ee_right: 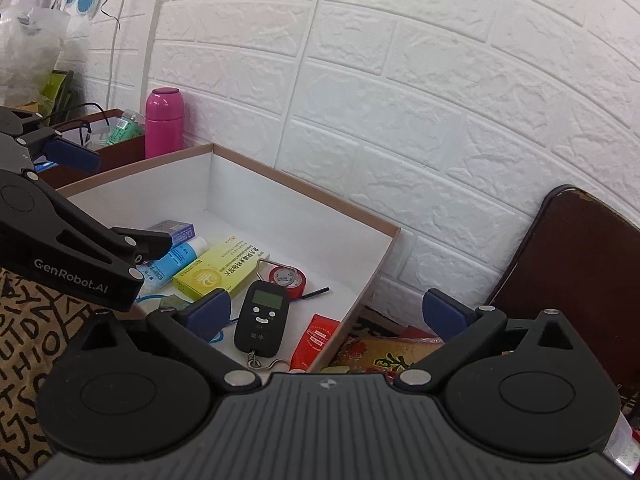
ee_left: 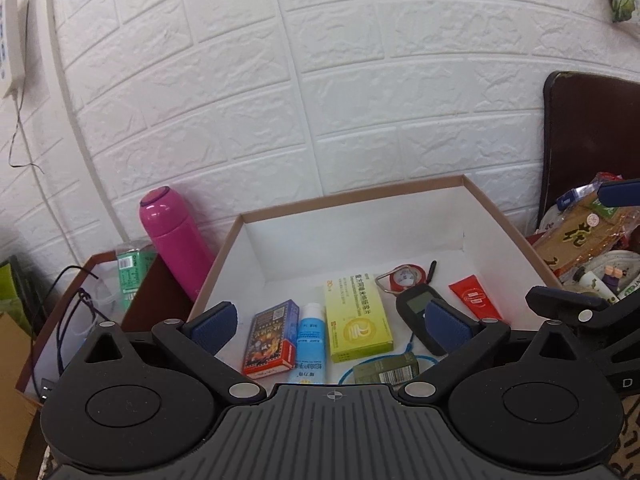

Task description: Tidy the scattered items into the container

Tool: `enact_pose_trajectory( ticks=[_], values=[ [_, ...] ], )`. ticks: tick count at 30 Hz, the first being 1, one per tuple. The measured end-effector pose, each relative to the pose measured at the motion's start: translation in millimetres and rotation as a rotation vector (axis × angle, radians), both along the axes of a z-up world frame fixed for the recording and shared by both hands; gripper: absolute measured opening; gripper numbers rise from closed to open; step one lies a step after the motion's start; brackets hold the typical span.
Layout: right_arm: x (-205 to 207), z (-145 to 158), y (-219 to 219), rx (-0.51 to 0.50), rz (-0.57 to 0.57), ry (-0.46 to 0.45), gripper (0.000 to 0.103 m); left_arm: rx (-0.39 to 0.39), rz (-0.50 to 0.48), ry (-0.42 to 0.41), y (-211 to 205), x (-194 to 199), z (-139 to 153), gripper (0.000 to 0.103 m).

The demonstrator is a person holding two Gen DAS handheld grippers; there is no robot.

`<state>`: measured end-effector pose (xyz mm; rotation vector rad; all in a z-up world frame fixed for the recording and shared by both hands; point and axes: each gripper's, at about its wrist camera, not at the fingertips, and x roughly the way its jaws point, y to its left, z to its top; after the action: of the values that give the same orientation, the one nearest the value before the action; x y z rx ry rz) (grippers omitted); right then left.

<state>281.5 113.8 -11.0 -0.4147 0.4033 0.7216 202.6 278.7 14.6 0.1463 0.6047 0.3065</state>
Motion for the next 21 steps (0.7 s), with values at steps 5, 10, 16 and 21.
enact_pose_trajectory(
  ticks=[5, 10, 16, 21],
  values=[
    [-28.7, 14.5, -13.3, 0.014, 0.007, -0.014, 0.102, -0.014, 0.004, -0.023, -6.5, -30.2, 11.2, 0.103],
    [-54.5, 17.1, -24.2, 0.018, 0.029, 0.008, 0.102, -0.009, 0.041, -0.036, -7.5, -54.5, 17.8, 0.103],
    [-75.5, 9.5, -29.5, 0.017, 0.049, 0.054, 0.102, -0.001, 0.059, -0.037, -10.8, -77.4, 16.4, 0.103],
    [-85.0, 1.8, -31.7, 0.019, 0.05, 0.093, 0.102, -0.02, 0.052, -0.032, -14.5, -91.6, 7.1, 0.103]
  ],
)
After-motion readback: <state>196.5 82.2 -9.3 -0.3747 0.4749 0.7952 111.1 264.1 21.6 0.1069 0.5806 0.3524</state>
